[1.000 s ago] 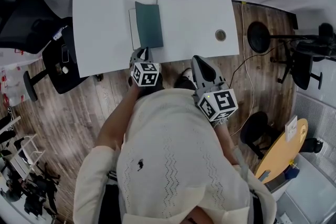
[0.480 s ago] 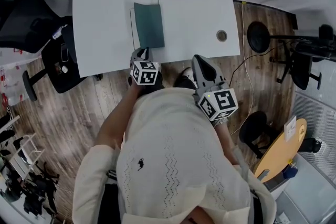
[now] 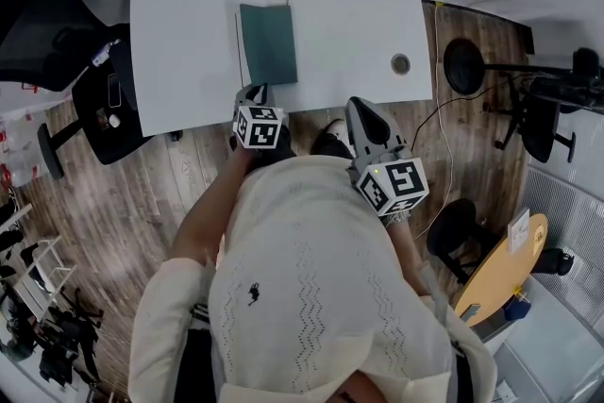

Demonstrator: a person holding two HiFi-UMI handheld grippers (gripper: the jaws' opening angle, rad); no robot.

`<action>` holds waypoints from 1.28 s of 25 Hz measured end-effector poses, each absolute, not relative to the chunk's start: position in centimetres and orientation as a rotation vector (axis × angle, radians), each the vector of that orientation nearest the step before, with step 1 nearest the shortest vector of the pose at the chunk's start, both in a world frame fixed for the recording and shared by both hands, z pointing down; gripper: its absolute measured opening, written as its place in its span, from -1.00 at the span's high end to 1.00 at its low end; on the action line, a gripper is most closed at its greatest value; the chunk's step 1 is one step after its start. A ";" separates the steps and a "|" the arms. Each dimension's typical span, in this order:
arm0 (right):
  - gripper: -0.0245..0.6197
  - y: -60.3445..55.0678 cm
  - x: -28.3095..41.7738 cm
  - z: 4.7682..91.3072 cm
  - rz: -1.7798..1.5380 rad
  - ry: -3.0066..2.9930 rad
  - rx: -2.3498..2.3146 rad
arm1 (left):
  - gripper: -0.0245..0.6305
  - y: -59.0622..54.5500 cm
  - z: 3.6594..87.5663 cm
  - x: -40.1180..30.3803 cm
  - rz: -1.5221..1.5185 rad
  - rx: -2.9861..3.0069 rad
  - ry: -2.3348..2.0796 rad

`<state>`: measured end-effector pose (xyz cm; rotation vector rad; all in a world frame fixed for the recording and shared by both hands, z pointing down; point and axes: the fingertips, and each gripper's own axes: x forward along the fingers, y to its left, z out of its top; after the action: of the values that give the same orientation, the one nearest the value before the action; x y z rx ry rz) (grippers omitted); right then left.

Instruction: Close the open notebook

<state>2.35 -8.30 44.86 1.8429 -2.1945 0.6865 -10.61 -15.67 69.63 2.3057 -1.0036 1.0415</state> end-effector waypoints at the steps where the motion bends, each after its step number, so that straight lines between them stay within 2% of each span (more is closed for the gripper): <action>1: 0.92 -8.3 2.3 44.9 0.687 -2.195 1.840 | 0.79 -15.7 69.7 -10.6 1.039 2.303 -1.002; 22: 0.92 -8.9 1.3 45.3 0.705 -2.201 1.824 | 0.69 -15.7 69.7 -11.3 1.008 2.310 -0.969; 32: 0.92 -8.8 1.0 45.6 0.715 -2.201 1.822 | 0.55 -15.9 69.9 -12.3 1.017 2.283 -1.008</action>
<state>1.02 -8.80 45.56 1.8217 -2.2011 0.7148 -12.34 -15.86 69.88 2.2828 -1.0077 1.0165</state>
